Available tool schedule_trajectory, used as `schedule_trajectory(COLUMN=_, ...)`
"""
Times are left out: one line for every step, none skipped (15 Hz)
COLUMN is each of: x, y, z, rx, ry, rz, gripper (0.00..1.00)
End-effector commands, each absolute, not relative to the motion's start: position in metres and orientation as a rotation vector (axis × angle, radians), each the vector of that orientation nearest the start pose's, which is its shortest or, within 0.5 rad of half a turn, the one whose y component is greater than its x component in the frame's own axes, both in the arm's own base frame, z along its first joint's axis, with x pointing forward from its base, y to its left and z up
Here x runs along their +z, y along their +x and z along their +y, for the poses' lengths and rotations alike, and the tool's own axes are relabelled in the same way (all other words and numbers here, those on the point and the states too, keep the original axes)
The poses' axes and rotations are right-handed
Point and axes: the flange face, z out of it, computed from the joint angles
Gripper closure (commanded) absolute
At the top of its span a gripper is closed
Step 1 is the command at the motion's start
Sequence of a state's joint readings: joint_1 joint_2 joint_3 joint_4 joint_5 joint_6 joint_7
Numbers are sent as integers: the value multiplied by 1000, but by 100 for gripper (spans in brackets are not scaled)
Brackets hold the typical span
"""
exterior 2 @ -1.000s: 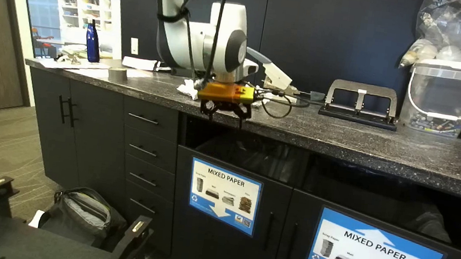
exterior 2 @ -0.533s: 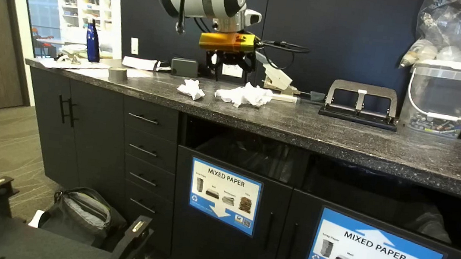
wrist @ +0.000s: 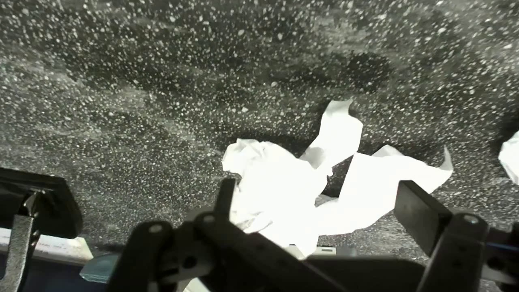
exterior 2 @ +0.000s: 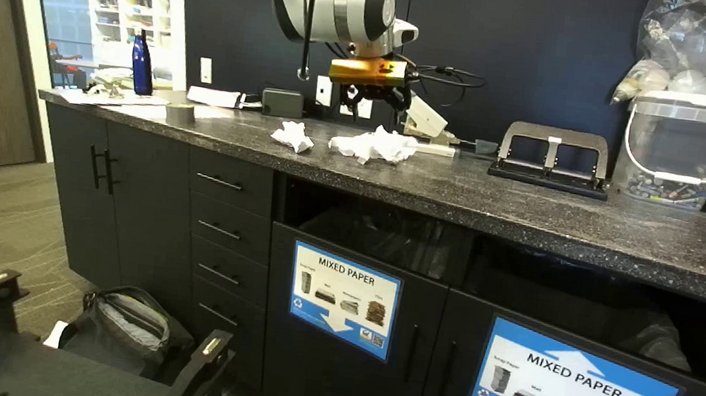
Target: Place one paper from the counter inside the waste bin on the right, place four papers from the counter inside the bin on the left
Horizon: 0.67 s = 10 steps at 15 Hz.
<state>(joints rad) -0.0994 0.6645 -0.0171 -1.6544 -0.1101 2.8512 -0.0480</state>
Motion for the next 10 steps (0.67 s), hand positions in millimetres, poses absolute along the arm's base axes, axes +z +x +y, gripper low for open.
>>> schedule_trajectory(x=266, y=765, z=-87, rx=-912, ry=-3134, rz=-30, gripper=0)
schedule_trajectory(x=260, y=772, z=-89, rx=-922, ry=-3136, rz=-31, gripper=0)
schedule_trajectory(x=254, y=779, z=-91, rx=-938, ry=-3143, rz=-34, gripper=0)
schedule_trajectory(x=250, y=785, z=-94, rx=-952, ry=-3145, rz=-33, gripper=0)
schedule_trajectory(x=245, y=790, z=-96, rx=-964, ry=-3148, rz=-27, gripper=0)
schedule_trajectory(x=242, y=796, z=-99, rx=-978, ry=-3152, rz=-30, gripper=0)
schedule_trajectory(x=241, y=801, z=-103, rx=-991, ry=-3158, rz=-26, gripper=0)
schedule_trajectory(x=238, y=805, z=-106, rx=-998, ry=-3164, rz=-21, gripper=0)
schedule_trajectory(x=234, y=808, z=-108, rx=-990, ry=-3173, rz=-24, gripper=0)
schedule_trajectory(x=231, y=810, z=-112, rx=-982, ry=-3183, rz=-22, gripper=0)
